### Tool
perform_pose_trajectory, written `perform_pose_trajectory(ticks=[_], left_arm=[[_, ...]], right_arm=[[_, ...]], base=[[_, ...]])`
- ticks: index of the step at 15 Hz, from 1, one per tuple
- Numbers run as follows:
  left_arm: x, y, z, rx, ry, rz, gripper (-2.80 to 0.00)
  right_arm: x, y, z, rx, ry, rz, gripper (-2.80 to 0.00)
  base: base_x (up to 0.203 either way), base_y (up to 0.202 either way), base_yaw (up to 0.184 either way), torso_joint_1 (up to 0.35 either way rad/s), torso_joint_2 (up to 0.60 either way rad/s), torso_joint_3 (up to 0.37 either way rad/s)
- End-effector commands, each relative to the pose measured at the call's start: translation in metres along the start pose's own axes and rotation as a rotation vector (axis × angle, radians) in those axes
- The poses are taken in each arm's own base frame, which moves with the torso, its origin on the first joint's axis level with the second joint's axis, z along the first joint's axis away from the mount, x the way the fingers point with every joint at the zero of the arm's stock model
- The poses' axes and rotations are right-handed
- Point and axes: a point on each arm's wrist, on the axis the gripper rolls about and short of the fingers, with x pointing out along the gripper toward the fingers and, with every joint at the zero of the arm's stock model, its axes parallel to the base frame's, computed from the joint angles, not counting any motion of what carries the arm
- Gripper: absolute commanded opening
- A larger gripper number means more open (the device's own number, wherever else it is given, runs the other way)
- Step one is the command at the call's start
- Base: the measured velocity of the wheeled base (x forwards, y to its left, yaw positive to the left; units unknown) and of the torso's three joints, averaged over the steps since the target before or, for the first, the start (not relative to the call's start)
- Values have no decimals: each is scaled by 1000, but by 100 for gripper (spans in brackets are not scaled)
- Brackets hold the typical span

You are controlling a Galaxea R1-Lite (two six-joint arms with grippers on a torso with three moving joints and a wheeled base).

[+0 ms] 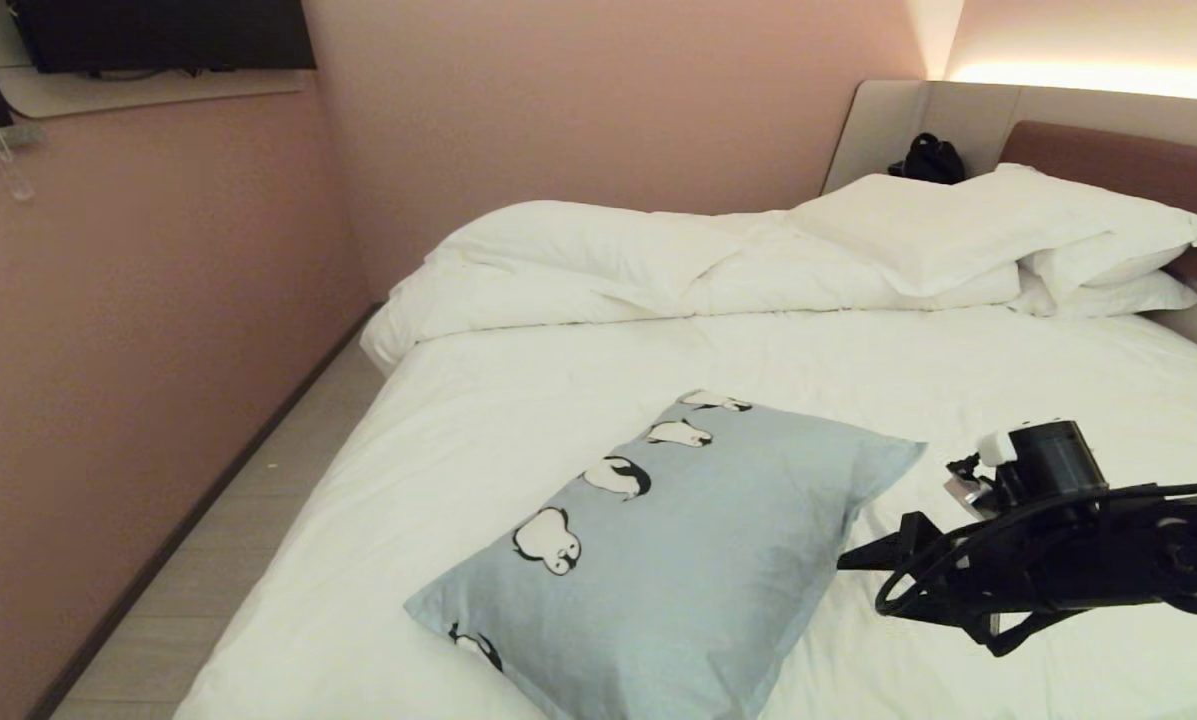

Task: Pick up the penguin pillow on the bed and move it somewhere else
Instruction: Pick up the pillow

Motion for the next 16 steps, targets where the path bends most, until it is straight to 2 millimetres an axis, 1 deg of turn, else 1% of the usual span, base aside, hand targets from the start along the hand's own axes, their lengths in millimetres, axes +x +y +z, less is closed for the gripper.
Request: perform_pose_trajectory(ticks=[1, 5, 7, 11, 16], left_arm=[[0, 0, 0, 0, -1, 0, -280], [0, 0, 0, 0, -1, 0, -280], [0, 0, 0, 0, -1, 1, -280], [0, 0, 0, 0, -1, 0, -280], [0, 0, 0, 0, -1, 1, -280]], right_arm=[[6, -1, -1, -65, 18, -6, 0], [19, 4, -3, -103, 15, 21, 0], [28, 3, -3, -106, 22, 22, 0], [34, 5, 2, -123, -5, 60, 0], [42, 2, 3, -118, 9, 75, 0]], base=[[0, 0, 0, 0, 0, 0], [0, 0, 0, 0, 0, 0], [0, 0, 0, 0, 0, 0], [0, 0, 0, 0, 0, 0], [0, 0, 0, 0, 0, 0]])
